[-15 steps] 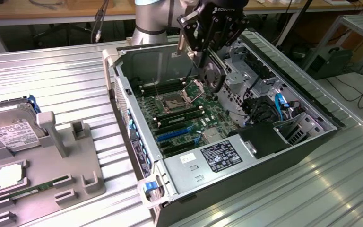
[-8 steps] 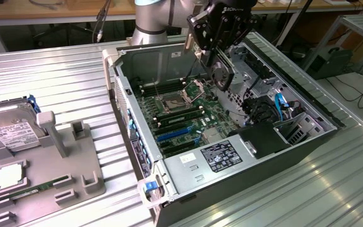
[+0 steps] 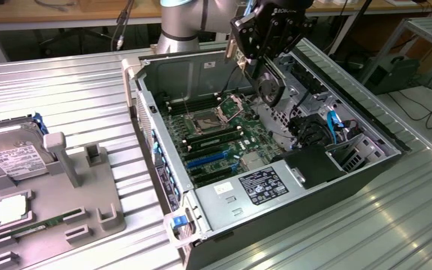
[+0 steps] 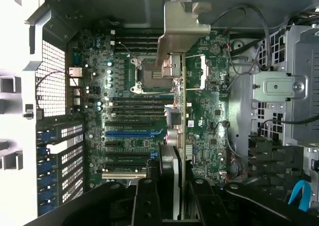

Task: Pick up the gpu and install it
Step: 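Pick up the gpu and move the gpu toward the slot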

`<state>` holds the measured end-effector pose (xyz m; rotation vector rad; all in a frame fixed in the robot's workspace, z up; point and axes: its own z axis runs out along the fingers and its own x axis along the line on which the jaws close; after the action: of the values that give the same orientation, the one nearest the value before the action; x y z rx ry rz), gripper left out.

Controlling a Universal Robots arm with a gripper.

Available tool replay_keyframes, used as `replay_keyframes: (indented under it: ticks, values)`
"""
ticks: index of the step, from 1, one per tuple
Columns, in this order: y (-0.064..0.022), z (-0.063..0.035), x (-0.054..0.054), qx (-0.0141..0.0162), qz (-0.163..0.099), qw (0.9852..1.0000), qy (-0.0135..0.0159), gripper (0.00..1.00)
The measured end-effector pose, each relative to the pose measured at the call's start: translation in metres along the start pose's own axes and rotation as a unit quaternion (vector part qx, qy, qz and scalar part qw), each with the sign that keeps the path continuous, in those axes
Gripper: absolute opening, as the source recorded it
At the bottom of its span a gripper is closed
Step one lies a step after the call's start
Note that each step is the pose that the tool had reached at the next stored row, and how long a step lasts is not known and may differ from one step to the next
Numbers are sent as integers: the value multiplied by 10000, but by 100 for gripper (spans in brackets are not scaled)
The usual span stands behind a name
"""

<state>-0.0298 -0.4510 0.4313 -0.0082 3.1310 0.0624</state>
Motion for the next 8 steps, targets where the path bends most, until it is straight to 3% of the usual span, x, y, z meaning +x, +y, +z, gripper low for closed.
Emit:
replay_keyframes:
  ticks: [8]
  values:
    - [0,0,0,0,0,10000,0,28]
